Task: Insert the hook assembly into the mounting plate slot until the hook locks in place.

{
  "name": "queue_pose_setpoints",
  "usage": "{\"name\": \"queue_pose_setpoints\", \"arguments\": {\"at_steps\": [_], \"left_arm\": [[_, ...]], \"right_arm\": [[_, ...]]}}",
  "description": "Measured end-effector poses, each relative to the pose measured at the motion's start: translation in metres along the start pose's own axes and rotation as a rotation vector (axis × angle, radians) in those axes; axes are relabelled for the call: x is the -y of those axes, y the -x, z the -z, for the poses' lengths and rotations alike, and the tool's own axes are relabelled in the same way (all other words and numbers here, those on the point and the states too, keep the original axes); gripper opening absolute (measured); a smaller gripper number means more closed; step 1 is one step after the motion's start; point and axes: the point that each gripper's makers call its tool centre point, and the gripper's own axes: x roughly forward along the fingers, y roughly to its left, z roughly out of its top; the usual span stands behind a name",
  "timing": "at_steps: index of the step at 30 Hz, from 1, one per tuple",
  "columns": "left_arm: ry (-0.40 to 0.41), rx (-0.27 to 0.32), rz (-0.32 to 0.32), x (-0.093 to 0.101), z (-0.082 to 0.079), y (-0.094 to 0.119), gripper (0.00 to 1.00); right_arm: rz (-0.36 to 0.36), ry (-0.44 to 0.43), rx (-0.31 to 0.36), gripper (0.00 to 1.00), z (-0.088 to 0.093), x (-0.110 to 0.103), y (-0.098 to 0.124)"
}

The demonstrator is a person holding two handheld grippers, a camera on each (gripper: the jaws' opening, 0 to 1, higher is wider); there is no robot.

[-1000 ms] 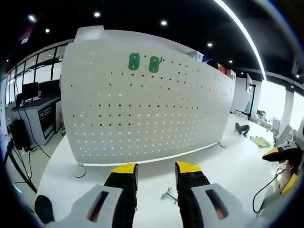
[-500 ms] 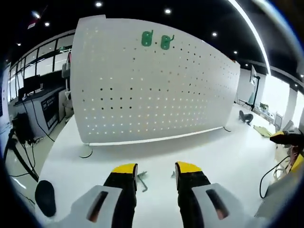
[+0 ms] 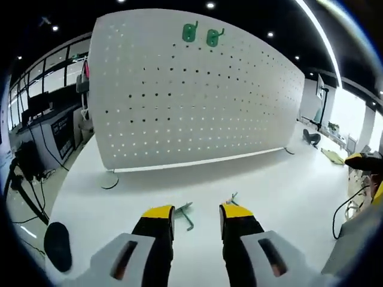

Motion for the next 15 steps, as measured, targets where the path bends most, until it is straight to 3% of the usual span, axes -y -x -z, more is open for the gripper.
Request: {"name": "queue_pose_setpoints", "arguments": {"at_steps": [15], "left_arm": [[0.001, -0.08, -0.007, -0.008, 0.028, -0.019, 0.3]], "right_arm": [[0.013, -0.016, -0.025, 0.67, 0.01, 0.001, 0.003]]}}
